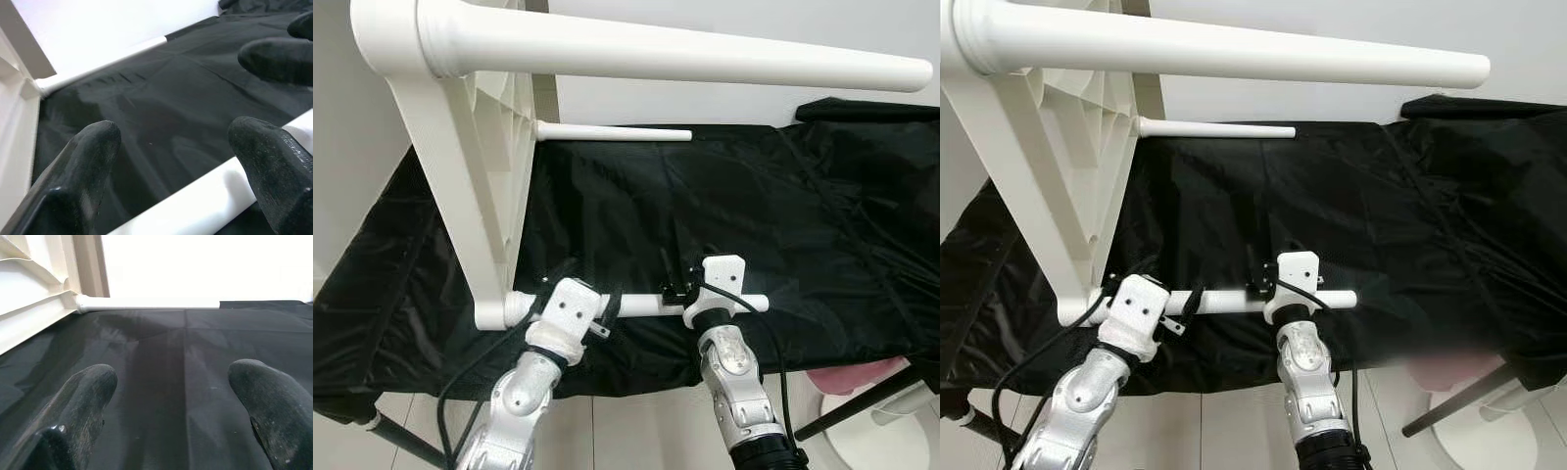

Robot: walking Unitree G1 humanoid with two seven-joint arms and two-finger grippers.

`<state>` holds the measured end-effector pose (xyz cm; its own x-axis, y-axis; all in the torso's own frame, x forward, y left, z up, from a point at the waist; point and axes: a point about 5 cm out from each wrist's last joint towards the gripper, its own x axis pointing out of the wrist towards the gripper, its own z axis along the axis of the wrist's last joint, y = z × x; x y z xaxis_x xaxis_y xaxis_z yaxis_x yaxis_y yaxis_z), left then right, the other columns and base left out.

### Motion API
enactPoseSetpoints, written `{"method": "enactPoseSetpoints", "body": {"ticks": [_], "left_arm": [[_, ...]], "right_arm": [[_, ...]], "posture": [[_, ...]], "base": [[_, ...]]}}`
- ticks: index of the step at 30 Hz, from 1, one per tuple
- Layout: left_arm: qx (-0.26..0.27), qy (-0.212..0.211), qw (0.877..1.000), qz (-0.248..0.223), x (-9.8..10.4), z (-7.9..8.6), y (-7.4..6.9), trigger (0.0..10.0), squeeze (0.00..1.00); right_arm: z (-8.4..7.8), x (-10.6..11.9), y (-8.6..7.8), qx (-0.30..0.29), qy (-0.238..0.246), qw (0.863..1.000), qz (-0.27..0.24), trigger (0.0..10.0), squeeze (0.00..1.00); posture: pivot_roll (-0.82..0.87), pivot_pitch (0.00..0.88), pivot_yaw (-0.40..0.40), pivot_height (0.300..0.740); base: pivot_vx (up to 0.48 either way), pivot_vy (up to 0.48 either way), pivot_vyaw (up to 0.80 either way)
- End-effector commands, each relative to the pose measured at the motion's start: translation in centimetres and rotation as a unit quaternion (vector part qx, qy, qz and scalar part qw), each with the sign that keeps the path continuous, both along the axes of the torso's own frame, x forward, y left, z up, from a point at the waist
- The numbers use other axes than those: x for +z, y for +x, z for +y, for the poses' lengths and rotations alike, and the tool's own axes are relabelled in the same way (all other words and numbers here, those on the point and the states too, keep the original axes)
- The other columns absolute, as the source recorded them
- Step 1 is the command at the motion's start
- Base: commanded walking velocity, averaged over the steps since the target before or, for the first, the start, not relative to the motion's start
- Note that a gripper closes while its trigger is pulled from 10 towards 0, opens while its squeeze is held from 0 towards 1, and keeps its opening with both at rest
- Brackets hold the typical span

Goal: Building children table

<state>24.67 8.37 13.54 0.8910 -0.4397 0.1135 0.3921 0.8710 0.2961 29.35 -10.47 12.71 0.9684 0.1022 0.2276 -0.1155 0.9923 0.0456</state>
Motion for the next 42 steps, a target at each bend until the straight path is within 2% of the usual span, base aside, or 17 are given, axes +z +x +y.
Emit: {"method": "enactPoseSetpoints", "body": {"ticks": [1, 5, 7, 12, 14, 21, 24, 25, 27, 29, 35, 39, 42], "left_arm": [[0.059, -0.016, 0.998, -0.003, -0.6, 0.1, 0.3, 10.0, 0.0], [0.045, -0.046, 0.997, 0.03, -1.3, -0.8, 0.9, 10.0, 0.0], [0.059, -0.071, 0.995, 0.044, -1.3, -0.4, 1.5, 10.0, 0.0], [0.065, -0.087, 0.993, 0.045, -1.2, -0.3, 1.8, 10.0, 0.0], [0.087, -0.114, 0.989, 0.04, -0.9, -0.2, 2.8, 10.0, 0.0], [0.101, -0.106, 0.989, 0.015, -0.4, -0.3, 3.5, 10.0, 0.0], [0.109, -0.109, 0.988, 0.008, -0.4, 0.6, 3.8, 10.0, 0.0], [0.109, -0.109, 0.988, 0.008, -0.4, 0.6, 3.8, 10.0, 0.0], [0.127, -0.123, 0.984, 0.008, -0.3, 1.8, 4.0, 10.0, 0.0], [0.134, -0.134, 0.982, 0.014, -0.3, 2.4, 4.2, 10.0, 0.0], [0.13, -0.131, 0.983, 0.011, -0.3, 2.7, 4.4, 10.0, 0.0], [0.13, -0.156, 0.979, 0.009, 0.3, 2.8, 5.0, 10.0, 0.0], [0.128, -0.152, 0.98, 0.006, 0.3, 2.7, 5.0, 10.0, 0.0]], "right_arm": [[0.4, -0.1, -0.2, 0.008, 0.006, 1.0, 0.0, 10.0, 0.0], [0.7, 0.0, -0.3, 0.01, 0.002, 1.0, -0.003, 10.0, 0.0], [0.9, 0.1, -0.5, 0.009, -0.002, 1.0, -0.005, 10.0, 0.0], [0.9, 0.2, -0.6, 0.007, -0.005, 1.0, -0.009, 10.0, 0.0], [0.4, 0.4, -0.5, -0.013, -0.023, 1.0, -0.015, 10.0, 0.0], [-0.9, 0.9, -0.1, -0.052, -0.041, 0.997, -0.025, 10.0, 0.0], [-2.5, 1.7, 0.0, -0.091, -0.039, 0.994, -0.04, 10.0, 0.0], [-2.5, 1.7, 0.0, -0.091, -0.039, 0.994, -0.04, 10.0, 0.0], [-3.3, 1.7, -0.3, -0.112, -0.028, 0.992, -0.04, 10.0, 0.0], [-3.2, 1.4, -0.5, -0.116, -0.03, 0.992, -0.038, 10.0, 0.0], [-2.6, 0.8, -0.8, -0.118, -0.021, 0.992, -0.029, 10.0, 0.0], [-1.7, 0.8, -0.8, -0.094, -0.025, 0.995, -0.033, 10.0, 0.0], [-1.9, 0.8, -0.7, -0.092, -0.028, 0.995, -0.035, 10.0, 0.0]], "posture": [[0.05, 0.041, 0.004, 0.74], [0.03, 0.043, 0.007, 0.74], [0.02, 0.046, 0.017, 0.74], [0.01, 0.045, 0.018, 0.74], [-0.01, 0.037, 0.024, 0.74], [-0.01, 0.024, 0.009, 0.74], [-0.01, 0.016, 0.012, 0.74], [-0.01, 0.016, 0.012, 0.74], [0.0, 0.011, 0.012, 0.74], [0.0, 0.015, 0.021, 0.74], [0.01, 0.01, 0.029, 0.74], [0.01, 0.001, 0.027, 0.74], [0.02, 0.0, 0.015, 0.74]], "base": [[0.0, 0.0, 0.0], [0.0, 0.0, 0.0], [0.0, 0.0, 0.0], [0.0, 0.0, 0.0], [0.0, 0.0, 0.0], [0.0, 0.0, 0.0], [0.0, 0.0, 0.0], [0.0, 0.0, 0.0], [0.0, 0.0, 0.0], [0.0, 0.0, 0.0], [0.0, 0.0, 0.0], [0.0, 0.0, 0.0], [0.0, 0.0, 0.0]]}}
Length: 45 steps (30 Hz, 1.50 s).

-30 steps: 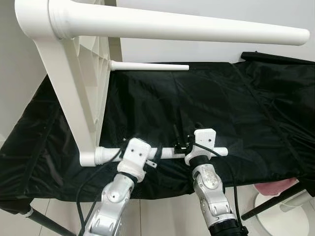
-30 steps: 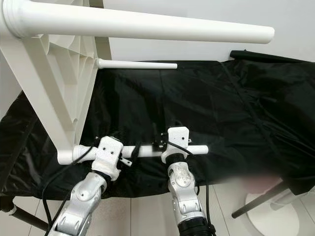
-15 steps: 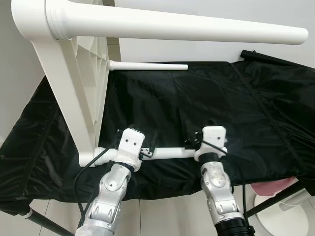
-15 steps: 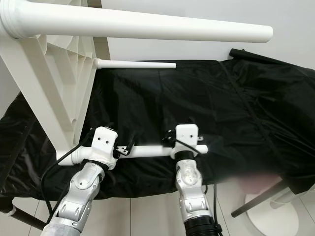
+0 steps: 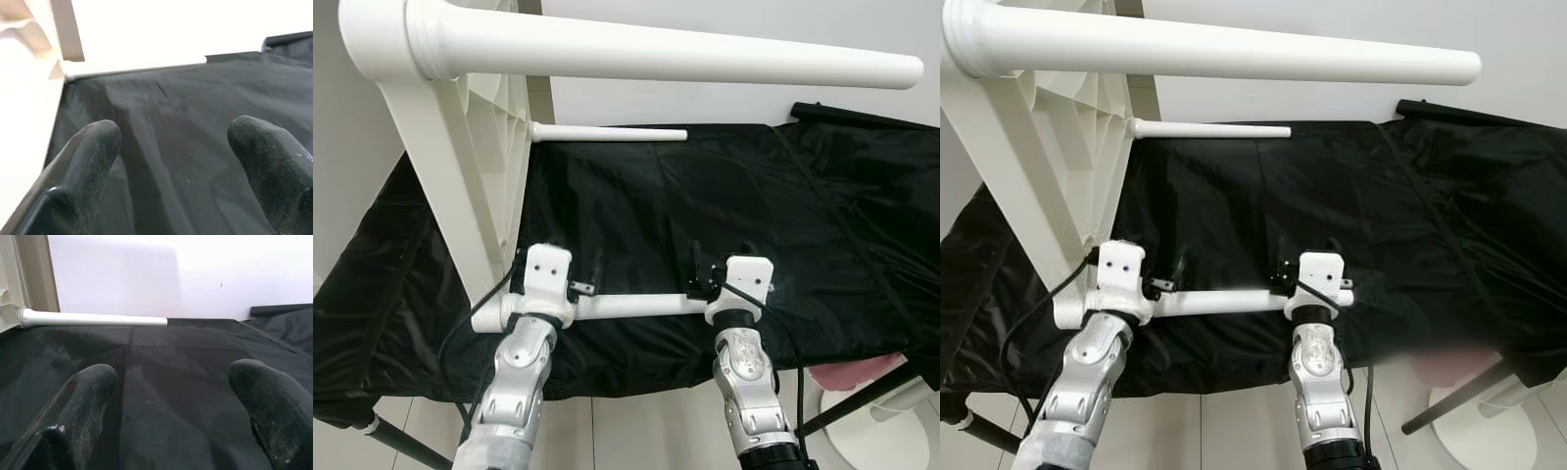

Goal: Building children table

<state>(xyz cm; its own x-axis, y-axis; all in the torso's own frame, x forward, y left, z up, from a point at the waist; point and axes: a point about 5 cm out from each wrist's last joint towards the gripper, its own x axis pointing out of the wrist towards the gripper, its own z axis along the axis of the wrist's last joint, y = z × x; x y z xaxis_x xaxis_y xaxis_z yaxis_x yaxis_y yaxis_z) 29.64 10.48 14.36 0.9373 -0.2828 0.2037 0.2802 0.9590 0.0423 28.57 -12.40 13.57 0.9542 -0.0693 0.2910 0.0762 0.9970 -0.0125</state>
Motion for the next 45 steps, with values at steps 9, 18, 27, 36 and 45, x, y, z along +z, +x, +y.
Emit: {"method": "enactPoseSetpoints", "body": {"ticks": [9, 18, 27, 36, 45], "left_arm": [[0.057, -0.012, 0.998, 0.012, -0.5, 0.9, 0.4, 10.0, 0.0], [0.069, 0.001, 0.998, 0.006, -0.4, 1.2, 0.7, 10.0, 0.0], [0.082, -0.016, 0.996, 0.006, -0.1, 1.1, 0.9, 10.0, 0.0], [0.071, 0.003, 0.997, 0.009, -0.8, 1.3, 0.4, 10.0, 0.0], [0.078, 0.003, 0.997, 0.011, -0.9, 1.4, 0.5, 10.0, 0.0]], "right_arm": [[-0.3, -0.1, 0.5, 0.025, -0.019, 1.0, -0.002, 10.0, 0.0], [0.1, -0.1, 0.9, 0.017, -0.017, 1.0, -0.002, 10.0, 0.0], [0.2, 0.2, 1.3, 0.008, -0.024, 1.0, -0.003, 10.0, 0.0], [0.0, -0.3, 0.9, 0.006, -0.028, 1.0, 0.004, 10.0, 0.0], [0.4, -0.5, 0.8, 0.011, -0.03, 0.999, 0.01, 10.0, 0.0]], "posture": [[0.04, 0.0, 0.006, 0.74], [0.04, 0.0, 0.012, 0.74], [0.02, 0.018, 0.022, 0.74], [0.02, 0.034, 0.022, 0.74], [0.02, 0.028, 0.014, 0.74]], "base": [[0.0, 0.0, 0.0], [0.0, 0.0, 0.0], [0.0, 0.0, 0.0], [0.0, 0.0, 0.0], [0.0, 0.0, 0.0]]}}
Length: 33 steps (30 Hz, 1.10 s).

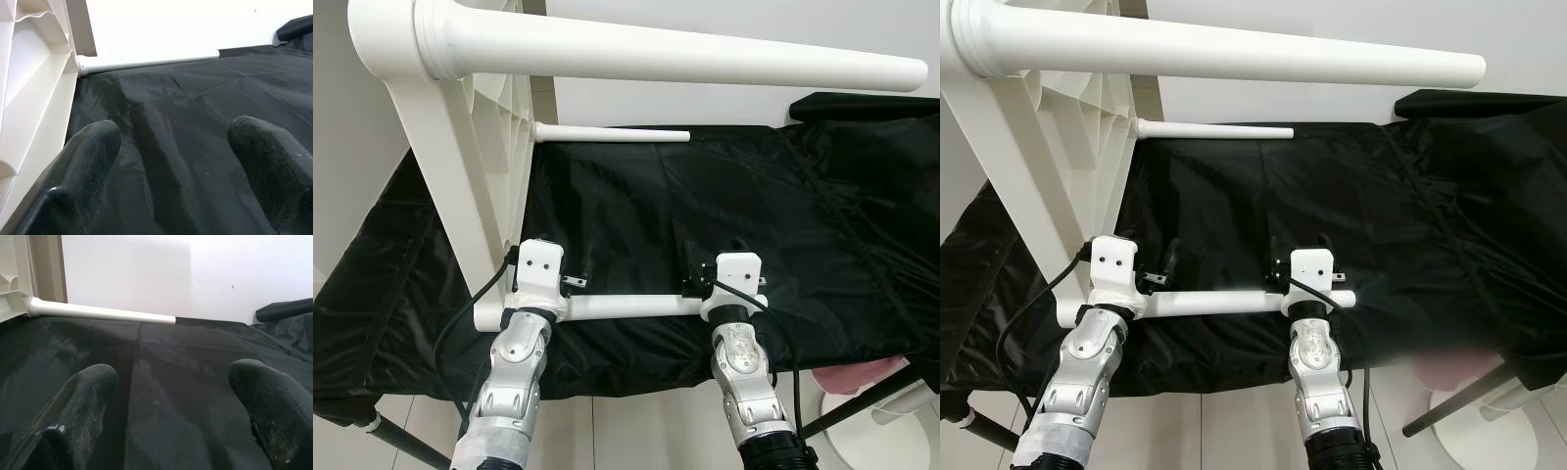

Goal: Building children table

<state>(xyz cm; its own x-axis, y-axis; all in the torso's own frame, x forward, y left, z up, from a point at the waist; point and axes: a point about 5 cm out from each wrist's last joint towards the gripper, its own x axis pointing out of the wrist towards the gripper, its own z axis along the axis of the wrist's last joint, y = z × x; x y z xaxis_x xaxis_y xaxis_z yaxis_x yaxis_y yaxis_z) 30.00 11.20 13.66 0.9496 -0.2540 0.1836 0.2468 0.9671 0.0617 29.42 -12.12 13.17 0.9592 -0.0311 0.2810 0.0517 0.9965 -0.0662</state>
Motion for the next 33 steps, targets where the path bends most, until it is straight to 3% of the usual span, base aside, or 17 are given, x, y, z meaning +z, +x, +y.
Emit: {"method": "enactPoseSetpoints", "body": {"ticks": [1, 10, 33], "left_arm": [[0.063, -0.008, 0.998, 0.003, -0.2, 0.7, 0.2, 10.0, 0.0], [0.066, -0.005, 0.998, 0.005, -0.4, 0.9, 0.0, 10.0, 0.0], [0.086, -0.004, 0.996, 0.003, -0.4, 1.7, 0.1, 10.0, 0.0]], "right_arm": [[0.1, -0.2, -0.1, -0.001, -0.005, 1.0, 0.004, 10.0, 0.0], [-0.1, -0.4, -0.1, 0.004, -0.011, 1.0, 0.009, 10.0, 0.0], [0.3, -0.6, 0.0, 0.019, -0.018, 1.0, 0.015, 10.0, 0.0]], "posture": [[0.02, 0.027, 0.012, 0.74], [0.02, 0.02, 0.001, 0.74], [0.04, 0.008, -0.016, 0.74]], "base": [[0.0, 0.0, 0.0], [0.0, 0.0, 0.0], [0.0, -0.308, 0.0]]}}
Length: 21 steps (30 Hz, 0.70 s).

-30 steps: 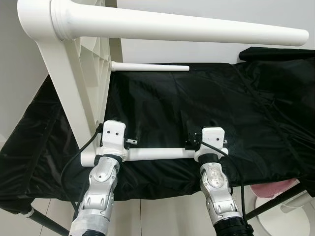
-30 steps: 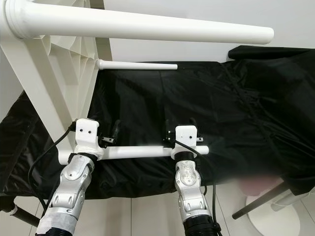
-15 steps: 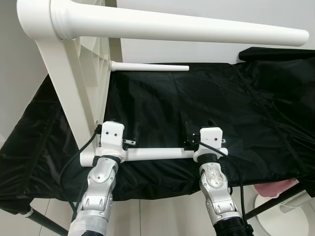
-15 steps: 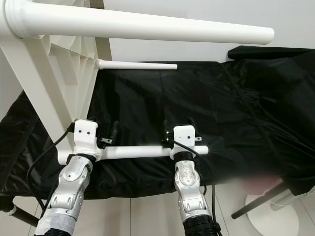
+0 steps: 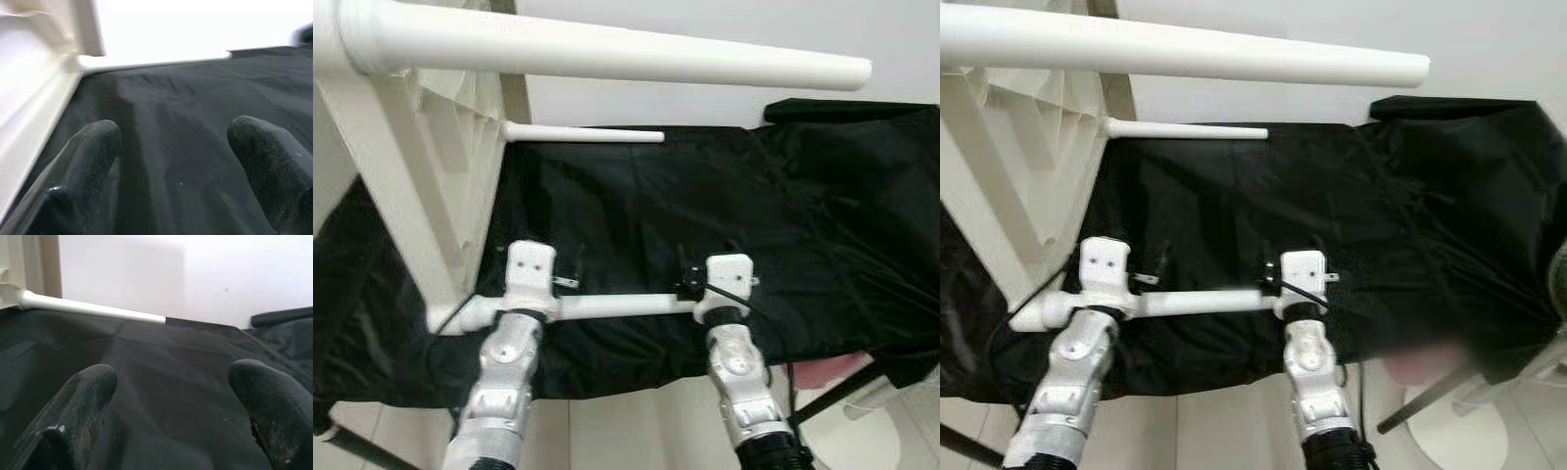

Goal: Building children table

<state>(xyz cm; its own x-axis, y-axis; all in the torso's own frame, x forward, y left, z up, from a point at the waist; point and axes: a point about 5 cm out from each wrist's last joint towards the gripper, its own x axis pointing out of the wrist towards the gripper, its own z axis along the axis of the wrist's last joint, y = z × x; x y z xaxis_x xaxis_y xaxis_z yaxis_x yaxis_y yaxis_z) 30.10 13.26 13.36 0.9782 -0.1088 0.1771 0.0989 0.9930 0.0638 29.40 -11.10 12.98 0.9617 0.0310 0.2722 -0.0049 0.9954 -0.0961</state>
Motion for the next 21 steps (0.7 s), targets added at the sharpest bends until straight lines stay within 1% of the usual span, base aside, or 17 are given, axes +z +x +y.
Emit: {"method": "enactPoseSetpoints", "body": {"ticks": [1, 7, 13, 21], "left_arm": [[0.01, -0.005, 1.0, -0.001, -0.09, -0.35, 0.03, 10.0, 0.0], [0.01, -0.007, 1.0, -0.002, -0.06, -0.44, 0.02, 10.0, 0.0], [0.013, -0.014, 1.0, -0.007, 0.06, -0.5, 0.0, 10.0, 0.0], [0.017, -0.014, 1.0, -0.008, 0.1, -0.62, 0.04, 10.0, 0.0]], "right_arm": [[-0.7, -0.44, 0.03, -0.009, -0.003, 1.0, 0.01, 10.0, 0.0], [-0.73, -0.55, -0.05, -0.009, -0.004, 1.0, 0.013, 10.0, 0.0], [-0.75, -0.61, -0.13, -0.008, -0.005, 1.0, 0.014, 10.0, 0.0], [-0.71, -0.58, -0.04, -0.007, -0.004, 1.0, 0.014, 10.0, 0.0]], "posture": [[0.04, 0.008, -0.016, 0.74], [0.04, 0.01, -0.015, 0.74], [0.04, 0.01, -0.015, 0.74], [0.04, 0.013, -0.012, 0.74]], "base": [[0.0, -0.33, 0.0], [0.0, -0.321, 0.0], [0.0, 0.0, 0.0], [0.0, 0.0, 0.0]]}}
